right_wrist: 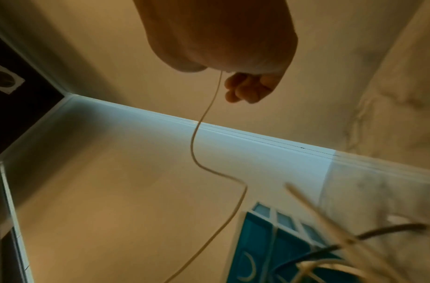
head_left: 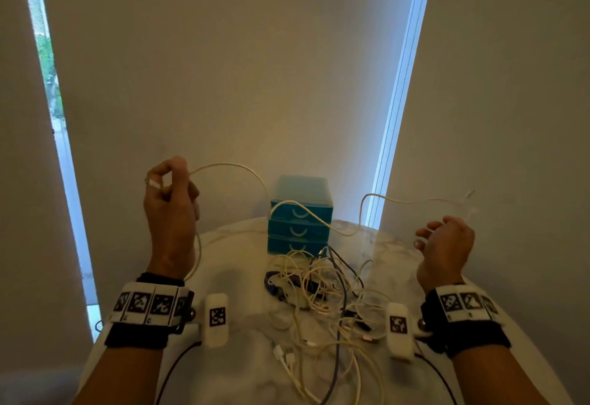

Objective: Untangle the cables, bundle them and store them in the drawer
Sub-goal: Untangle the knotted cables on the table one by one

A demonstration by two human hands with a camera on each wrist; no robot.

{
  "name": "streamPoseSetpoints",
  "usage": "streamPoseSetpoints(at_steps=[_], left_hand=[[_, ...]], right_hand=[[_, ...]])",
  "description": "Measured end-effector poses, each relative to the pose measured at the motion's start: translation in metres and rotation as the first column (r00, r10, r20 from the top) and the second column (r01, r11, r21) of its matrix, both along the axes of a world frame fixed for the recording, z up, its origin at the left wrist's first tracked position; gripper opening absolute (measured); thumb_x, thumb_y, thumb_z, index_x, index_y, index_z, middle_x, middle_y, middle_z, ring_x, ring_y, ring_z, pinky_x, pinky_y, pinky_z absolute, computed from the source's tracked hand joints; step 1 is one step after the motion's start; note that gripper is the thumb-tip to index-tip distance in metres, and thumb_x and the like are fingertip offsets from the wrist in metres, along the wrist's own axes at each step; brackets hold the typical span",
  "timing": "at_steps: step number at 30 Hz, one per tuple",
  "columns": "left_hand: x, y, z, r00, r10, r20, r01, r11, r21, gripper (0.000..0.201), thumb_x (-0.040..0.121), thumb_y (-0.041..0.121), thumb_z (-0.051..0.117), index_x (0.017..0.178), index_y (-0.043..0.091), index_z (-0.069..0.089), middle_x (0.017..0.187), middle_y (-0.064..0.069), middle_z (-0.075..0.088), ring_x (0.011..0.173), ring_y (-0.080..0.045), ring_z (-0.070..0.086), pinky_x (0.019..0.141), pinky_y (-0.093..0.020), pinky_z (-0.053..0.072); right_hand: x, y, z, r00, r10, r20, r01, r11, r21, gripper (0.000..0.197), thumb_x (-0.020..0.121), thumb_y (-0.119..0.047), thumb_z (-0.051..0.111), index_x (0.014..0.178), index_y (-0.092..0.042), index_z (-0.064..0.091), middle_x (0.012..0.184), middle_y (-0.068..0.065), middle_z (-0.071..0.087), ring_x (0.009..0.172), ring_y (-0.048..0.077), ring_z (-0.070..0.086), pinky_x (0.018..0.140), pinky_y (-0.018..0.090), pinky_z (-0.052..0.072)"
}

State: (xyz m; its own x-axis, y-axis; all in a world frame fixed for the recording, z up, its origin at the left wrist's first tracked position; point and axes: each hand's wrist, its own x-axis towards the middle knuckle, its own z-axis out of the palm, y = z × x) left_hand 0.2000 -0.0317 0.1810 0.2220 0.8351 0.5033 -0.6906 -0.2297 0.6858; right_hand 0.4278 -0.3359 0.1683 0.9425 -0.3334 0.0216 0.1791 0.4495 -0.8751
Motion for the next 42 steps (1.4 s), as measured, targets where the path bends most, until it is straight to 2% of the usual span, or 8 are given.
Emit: streamPoseSetpoints(at_steps=[5,10,14,19,25,32,36,42], left_hand=[[-0.011,-0.024,0.02,1.0,-0.004,-0.009,0.005,0.989,0.15,0.025,0.112,0.035,0.054,0.12,0.013,0.062,0.061,0.009,0.045,0.054,-0.009,0.031,0.047,-0.023,0.027],[-0.02,-0.033,0.028,0.982,0.035,-0.188,0.031,0.94,0.34,0.013,0.109,0.037,0.059,0.112,0.025,0.065,0.069,-0.003,0.051,0.058,-0.013,0.042,0.057,-0.024,0.04],[-0.017,-0.037,0.005,0.84,0.048,-0.541,0.211,0.889,0.407,0.011,0.107,0.039,0.06,0.111,0.03,0.064,0.092,-0.013,0.068,0.084,-0.02,0.065,0.079,-0.034,0.051],[0.01,-0.042,-0.009,0.651,-0.02,-0.759,0.459,0.807,0.372,0.016,0.11,0.029,0.055,0.115,0.016,0.063,0.08,0.004,0.063,0.062,0.006,0.055,0.062,-0.012,0.043],[0.024,-0.061,-0.008,0.595,-0.309,-0.742,0.635,0.746,0.199,0.009,0.111,0.014,0.055,0.109,0.008,0.06,0.058,0.013,0.06,0.049,0.001,0.054,0.046,-0.011,0.039],[0.037,-0.066,0.002,0.597,-0.327,-0.733,0.523,0.851,0.047,0.07,0.1,0.081,0.032,0.114,0.021,0.064,0.069,0.003,0.051,0.05,-0.009,0.035,0.046,-0.024,0.025],[0.057,-0.086,-0.006,0.537,-0.536,-0.652,0.617,0.776,-0.13,0.048,0.111,0.055,0.03,0.1,0.019,0.061,0.068,0.003,0.042,0.053,-0.011,0.032,0.047,-0.022,0.024],[0.064,-0.088,-0.025,0.56,-0.224,-0.797,0.589,0.785,0.193,0.03,0.113,0.034,0.05,0.133,0.025,0.07,0.112,0.009,0.072,0.106,-0.01,0.067,0.096,-0.037,0.056]], right_hand=[[-0.022,0.084,0.054,0.941,0.209,0.265,-0.23,0.972,0.051,0.02,0.106,-0.012,0.035,0.101,-0.02,0.052,0.079,0.003,0.058,0.062,0.018,0.054,0.051,0.028,0.039],[-0.069,0.152,0.056,0.467,0.883,-0.05,-0.608,0.279,-0.743,0.059,0.106,-0.004,0.056,0.15,-0.025,0.023,0.118,0.01,0.072,0.078,0.028,0.073,0.056,0.029,0.058],[-0.072,0.126,0.045,0.614,0.786,0.064,-0.605,0.522,-0.601,0.031,0.105,-0.006,0.053,0.135,-0.011,0.055,0.106,0.012,0.078,0.064,0.018,0.066,0.057,0.029,0.052],[-0.096,0.111,0.018,0.53,0.848,-0.03,-0.523,0.298,-0.799,0.032,0.099,-0.004,0.069,0.129,-0.013,0.064,0.123,0.003,0.069,0.086,0.022,0.075,0.057,0.028,0.057],[-0.093,0.107,-0.019,0.436,0.896,-0.088,-0.483,0.15,-0.863,0.024,0.1,-0.014,0.073,0.124,-0.014,0.071,0.116,0.005,0.078,0.102,0.022,0.078,0.078,0.036,0.067],[-0.097,0.08,-0.028,0.584,0.811,-0.033,-0.633,0.428,-0.645,0.023,0.11,-0.015,0.059,0.115,0.003,0.072,0.098,0.015,0.081,0.074,0.017,0.078,0.069,0.024,0.064],[-0.109,0.078,-0.037,0.562,0.824,-0.074,-0.678,0.408,-0.612,0.028,0.109,-0.021,0.06,0.111,0.003,0.073,0.084,0.006,0.081,0.067,0.014,0.077,0.065,0.021,0.063],[-0.115,0.073,-0.047,0.506,0.857,-0.1,-0.744,0.374,-0.554,0.02,0.109,-0.013,0.059,0.119,-0.001,0.072,0.089,0.005,0.083,0.082,0.022,0.082,0.074,0.026,0.065]])
